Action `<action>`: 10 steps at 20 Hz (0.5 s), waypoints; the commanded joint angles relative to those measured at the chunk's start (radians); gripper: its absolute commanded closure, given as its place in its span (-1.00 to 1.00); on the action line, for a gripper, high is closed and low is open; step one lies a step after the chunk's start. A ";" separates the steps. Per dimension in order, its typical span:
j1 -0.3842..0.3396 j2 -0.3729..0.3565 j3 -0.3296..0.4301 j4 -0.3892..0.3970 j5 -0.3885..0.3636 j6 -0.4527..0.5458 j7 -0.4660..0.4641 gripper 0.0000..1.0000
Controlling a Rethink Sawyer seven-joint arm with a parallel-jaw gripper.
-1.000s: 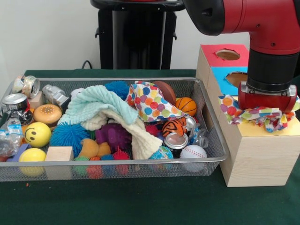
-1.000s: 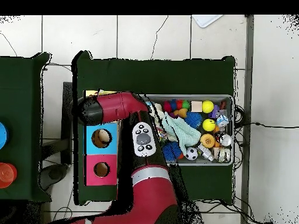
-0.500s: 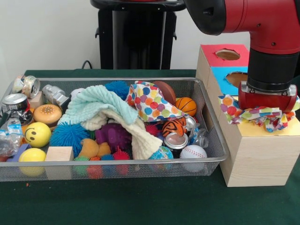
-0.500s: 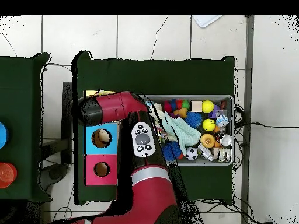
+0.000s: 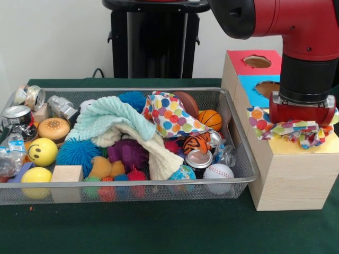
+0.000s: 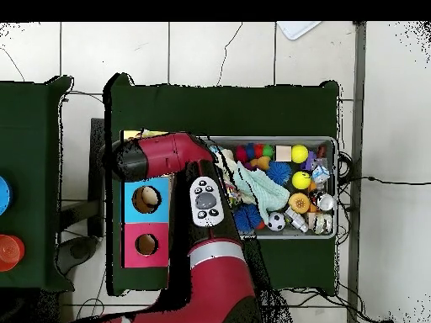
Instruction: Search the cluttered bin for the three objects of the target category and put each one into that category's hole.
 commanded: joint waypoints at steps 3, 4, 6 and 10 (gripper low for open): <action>-0.039 -0.088 0.001 0.199 -0.039 0.094 -0.046 -1.00; -0.040 -0.122 0.001 0.203 -0.030 0.124 -0.052 -1.00; -0.040 -0.170 0.000 0.201 -0.016 0.175 -0.063 -1.00; -0.032 -0.207 -0.014 0.158 -0.016 0.261 -0.075 -1.00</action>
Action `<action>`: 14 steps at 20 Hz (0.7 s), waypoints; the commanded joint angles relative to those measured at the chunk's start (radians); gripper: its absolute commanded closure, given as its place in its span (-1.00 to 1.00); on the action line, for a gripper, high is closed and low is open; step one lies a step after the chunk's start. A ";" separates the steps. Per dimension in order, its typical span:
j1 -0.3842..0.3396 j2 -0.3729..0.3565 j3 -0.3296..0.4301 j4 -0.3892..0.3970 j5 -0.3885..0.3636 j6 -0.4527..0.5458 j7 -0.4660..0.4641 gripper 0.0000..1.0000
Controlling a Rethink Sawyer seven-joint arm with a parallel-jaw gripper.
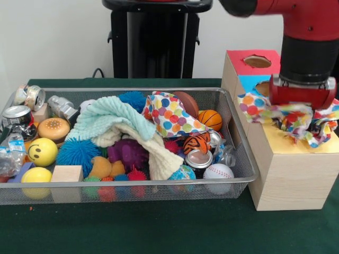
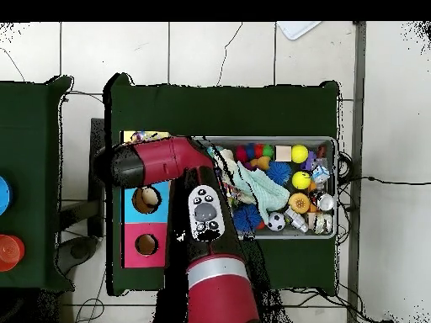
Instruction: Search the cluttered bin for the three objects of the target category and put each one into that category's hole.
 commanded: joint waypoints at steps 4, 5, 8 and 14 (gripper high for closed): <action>-0.032 -0.141 -0.014 0.066 -0.023 0.291 -0.083 -1.00; -0.032 -0.141 -0.013 0.061 -0.027 0.298 -0.083 -1.00; -0.034 -0.137 -0.008 0.057 -0.037 0.296 -0.072 -1.00; -0.031 -0.131 -0.002 0.077 -0.051 0.258 -0.051 -1.00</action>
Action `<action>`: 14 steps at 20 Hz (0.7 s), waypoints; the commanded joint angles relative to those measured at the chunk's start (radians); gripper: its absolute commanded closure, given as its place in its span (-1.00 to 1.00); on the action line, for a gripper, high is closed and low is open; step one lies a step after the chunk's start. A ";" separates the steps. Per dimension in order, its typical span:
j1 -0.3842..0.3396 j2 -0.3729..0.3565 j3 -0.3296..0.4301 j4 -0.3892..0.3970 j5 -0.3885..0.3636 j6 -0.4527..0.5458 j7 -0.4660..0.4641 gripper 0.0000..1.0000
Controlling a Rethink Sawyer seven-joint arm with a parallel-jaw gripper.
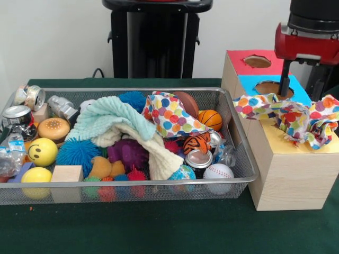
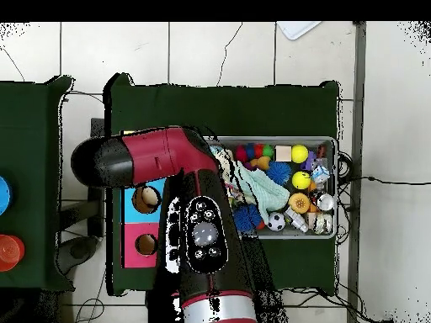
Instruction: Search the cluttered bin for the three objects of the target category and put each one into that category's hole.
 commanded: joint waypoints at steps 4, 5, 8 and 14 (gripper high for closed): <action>-0.027 -0.014 -0.001 0.092 -0.042 0.089 -0.049 -1.00; -0.028 -0.022 0.000 0.096 -0.039 0.098 -0.052 -1.00; -0.034 -0.033 0.006 0.088 -0.041 0.123 -0.077 -1.00; -0.083 -0.068 0.034 0.025 -0.049 0.241 -0.197 -1.00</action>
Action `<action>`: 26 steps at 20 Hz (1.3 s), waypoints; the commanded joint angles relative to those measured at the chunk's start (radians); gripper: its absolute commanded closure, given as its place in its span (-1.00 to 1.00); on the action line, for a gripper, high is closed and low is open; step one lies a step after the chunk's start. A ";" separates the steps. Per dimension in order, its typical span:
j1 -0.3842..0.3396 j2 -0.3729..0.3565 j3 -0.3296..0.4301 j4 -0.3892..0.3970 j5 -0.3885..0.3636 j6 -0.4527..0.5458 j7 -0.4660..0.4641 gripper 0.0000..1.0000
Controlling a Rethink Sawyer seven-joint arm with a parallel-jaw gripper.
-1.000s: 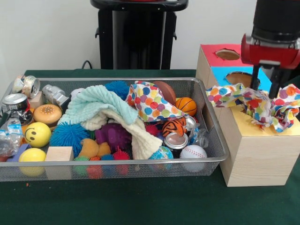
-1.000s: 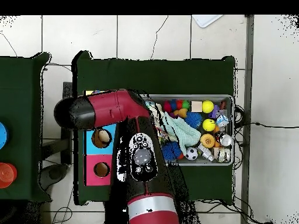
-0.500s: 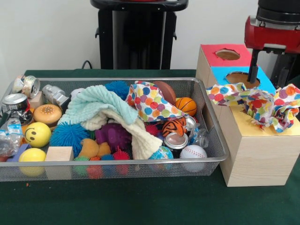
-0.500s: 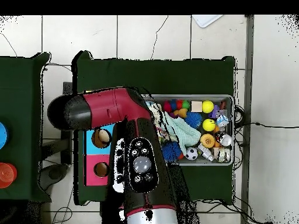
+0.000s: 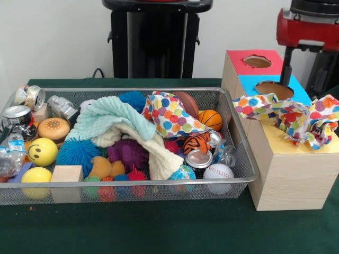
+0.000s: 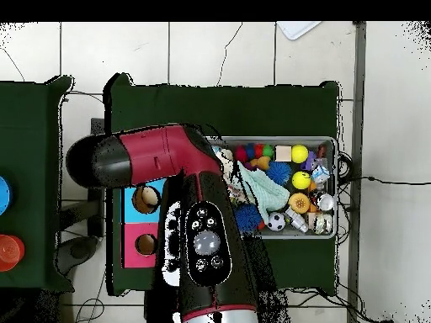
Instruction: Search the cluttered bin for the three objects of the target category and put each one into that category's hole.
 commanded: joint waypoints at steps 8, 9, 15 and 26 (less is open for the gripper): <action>-0.159 -0.002 0.105 -0.038 -0.088 0.245 -0.348 1.00; -0.167 0.002 0.109 -0.046 -0.096 0.236 -0.355 1.00; -0.212 0.071 0.159 -0.117 -0.128 0.240 -0.402 1.00; -0.172 0.279 0.177 -0.298 -0.194 0.163 -0.329 1.00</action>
